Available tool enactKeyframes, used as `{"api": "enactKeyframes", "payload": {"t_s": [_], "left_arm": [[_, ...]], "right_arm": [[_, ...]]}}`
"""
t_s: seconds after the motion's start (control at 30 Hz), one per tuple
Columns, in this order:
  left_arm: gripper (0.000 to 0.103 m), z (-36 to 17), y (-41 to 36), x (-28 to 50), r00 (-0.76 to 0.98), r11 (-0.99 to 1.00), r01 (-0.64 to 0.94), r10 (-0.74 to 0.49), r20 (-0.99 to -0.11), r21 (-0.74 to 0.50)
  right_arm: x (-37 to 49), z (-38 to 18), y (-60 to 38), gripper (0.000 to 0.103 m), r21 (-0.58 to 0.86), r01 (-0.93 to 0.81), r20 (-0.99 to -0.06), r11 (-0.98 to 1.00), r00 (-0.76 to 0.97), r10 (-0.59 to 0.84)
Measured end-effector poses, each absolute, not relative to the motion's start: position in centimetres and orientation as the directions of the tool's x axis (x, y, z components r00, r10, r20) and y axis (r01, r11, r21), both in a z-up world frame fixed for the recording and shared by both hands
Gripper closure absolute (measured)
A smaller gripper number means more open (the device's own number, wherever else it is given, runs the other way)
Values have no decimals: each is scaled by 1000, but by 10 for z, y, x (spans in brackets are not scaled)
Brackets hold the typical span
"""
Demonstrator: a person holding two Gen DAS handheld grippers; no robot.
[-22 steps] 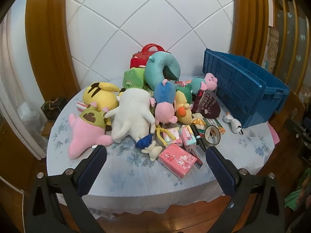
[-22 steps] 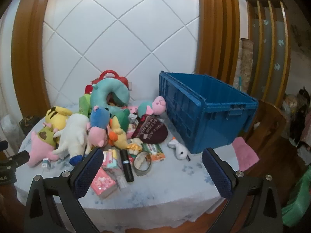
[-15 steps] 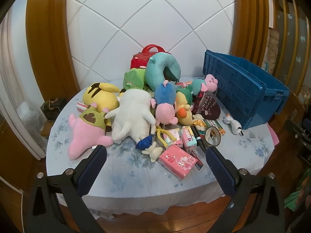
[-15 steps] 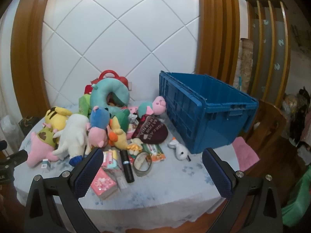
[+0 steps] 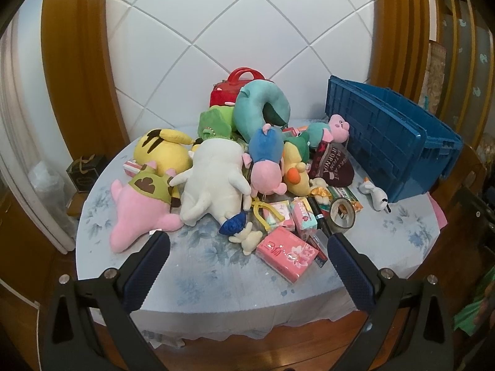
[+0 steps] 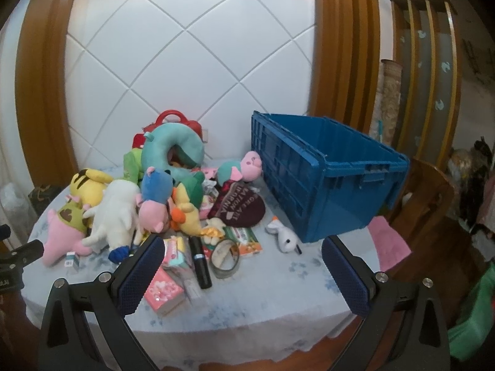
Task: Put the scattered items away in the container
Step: 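Move both grippers toward the plush pile on the table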
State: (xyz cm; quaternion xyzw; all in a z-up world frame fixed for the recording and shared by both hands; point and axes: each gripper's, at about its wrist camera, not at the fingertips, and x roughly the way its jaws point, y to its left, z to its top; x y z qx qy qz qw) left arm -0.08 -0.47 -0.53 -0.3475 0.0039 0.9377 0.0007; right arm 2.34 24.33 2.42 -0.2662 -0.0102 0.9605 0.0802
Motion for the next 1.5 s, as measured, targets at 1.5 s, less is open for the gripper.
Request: {"api": "enactKeyframes", "payload": {"t_s": [1.5], "left_arm": [[0, -13, -12, -12, -745, -999, 51, -38, -666, 0]], "right_arm": [[11, 9, 274, 0, 15, -69, -537, -998, -842, 50]]}}
